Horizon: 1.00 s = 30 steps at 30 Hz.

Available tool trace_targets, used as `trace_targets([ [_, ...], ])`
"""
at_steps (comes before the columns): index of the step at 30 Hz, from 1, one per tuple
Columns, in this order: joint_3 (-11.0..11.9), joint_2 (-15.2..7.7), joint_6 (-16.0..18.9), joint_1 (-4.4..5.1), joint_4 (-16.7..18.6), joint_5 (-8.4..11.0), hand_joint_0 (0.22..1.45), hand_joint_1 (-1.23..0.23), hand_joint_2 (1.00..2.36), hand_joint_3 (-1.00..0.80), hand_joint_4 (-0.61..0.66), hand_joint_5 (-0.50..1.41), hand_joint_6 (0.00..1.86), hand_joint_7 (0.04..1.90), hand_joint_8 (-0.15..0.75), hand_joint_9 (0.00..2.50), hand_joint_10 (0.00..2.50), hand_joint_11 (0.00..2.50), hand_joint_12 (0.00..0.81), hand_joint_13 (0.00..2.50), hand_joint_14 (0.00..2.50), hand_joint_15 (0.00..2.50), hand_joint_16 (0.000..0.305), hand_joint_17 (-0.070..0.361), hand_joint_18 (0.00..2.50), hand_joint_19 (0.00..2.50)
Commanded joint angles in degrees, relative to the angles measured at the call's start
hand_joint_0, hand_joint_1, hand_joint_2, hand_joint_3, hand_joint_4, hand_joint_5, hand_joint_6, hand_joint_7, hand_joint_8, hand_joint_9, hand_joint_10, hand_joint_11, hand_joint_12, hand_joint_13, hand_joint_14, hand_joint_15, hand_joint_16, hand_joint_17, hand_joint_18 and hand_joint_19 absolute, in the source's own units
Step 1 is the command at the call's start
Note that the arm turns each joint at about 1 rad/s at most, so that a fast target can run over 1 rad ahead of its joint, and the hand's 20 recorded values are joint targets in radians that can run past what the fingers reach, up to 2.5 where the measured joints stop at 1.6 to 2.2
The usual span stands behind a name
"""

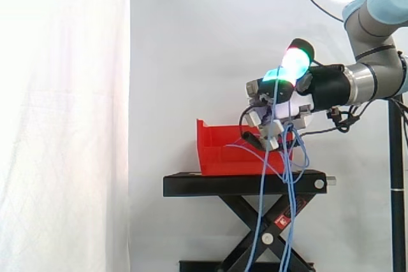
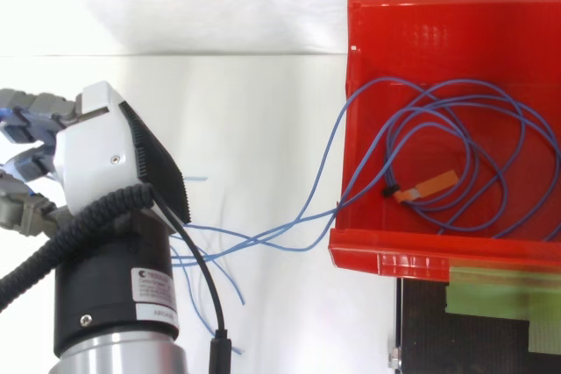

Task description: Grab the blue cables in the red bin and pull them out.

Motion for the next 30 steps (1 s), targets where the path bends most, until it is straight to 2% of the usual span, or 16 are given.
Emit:
trace_targets([
  [1,0.0,0.0,-0.1,0.01,0.4,0.0,0.85,-0.91,1.0,-1.0,-0.02,1.16,0.22,0.97,0.225,0.92,0.02,0.42,0.316,1.13,0.03,0.91,0.042,0.094,0.84,0.62],
  [4,0.0,0.0,-0.1,0.01,0.4,0.0,0.85,-0.91,1.0,-1.0,-0.02,1.15,0.23,0.96,0.221,0.96,0.02,0.49,0.317,1.17,0.03,1.0,0.042,0.095,0.85,0.63],
  [7,0.0,0.0,0.0,0.01,0.4,0.0,0.86,-0.91,1.0,-1.0,-0.02,1.15,0.23,0.96,0.219,1.02,0.02,0.63,0.299,1.25,0.03,1.26,0.042,0.095,0.9,0.73],
  [10,0.0,-0.1,0.0,0.01,0.4,-0.09,0.86,-0.91,1.0,-1.0,-0.01,1.14,0.24,0.96,0.218,1.06,0.02,0.7,0.285,1.31,0.03,1.39,0.043,0.096,0.93,0.78],
  [14,0.0,0.0,0.0,0.01,0.4,-0.18,0.86,-0.91,1.0,-1.0,-0.01,1.14,0.24,0.95,0.217,1.07,0.02,0.73,0.277,1.36,0.02,1.52,0.043,0.096,0.95,0.8],
  [20,0.0,0.0,-0.3,0.01,0.2,-1.32,0.86,-0.91,1.0,-1.0,-0.01,1.14,0.25,0.95,0.222,1.08,0.02,0.74,0.267,1.48,0.01,1.77,0.043,0.096,1.02,0.91],
  [24,0.0,0.0,-0.4,0.01,0.4,-1.49,0.86,-0.91,1.0,-1.0,-0.01,1.14,0.25,0.95,0.221,1.08,0.02,0.74,0.27,1.46,0.23,1.78,0.042,0.094,1.06,1.0],
  [25,0.0,0.0,-0.4,0.01,0.4,-1.41,0.87,-0.91,1.0,-1.0,-0.01,1.14,0.25,0.95,0.221,1.08,0.02,0.74,0.269,1.42,0.49,1.71,0.041,0.092,1.1,1.08],
  [27,0.1,0.0,-0.5,0.01,0.4,-1.41,0.87,-0.91,1.0,-1.0,-0.01,1.14,0.24,0.96,0.227,1.09,0.02,0.74,0.261,1.38,0.77,1.63,0.04,0.089,1.15,1.2],
  [30,0.0,0.0,-0.6,0.01,0.2,-1.41,0.87,-0.91,1.0,-1.0,-0.01,1.14,0.25,0.95,0.232,1.09,0.02,0.73,0.265,1.35,1.05,1.53,0.039,0.088,1.2,1.24],
])
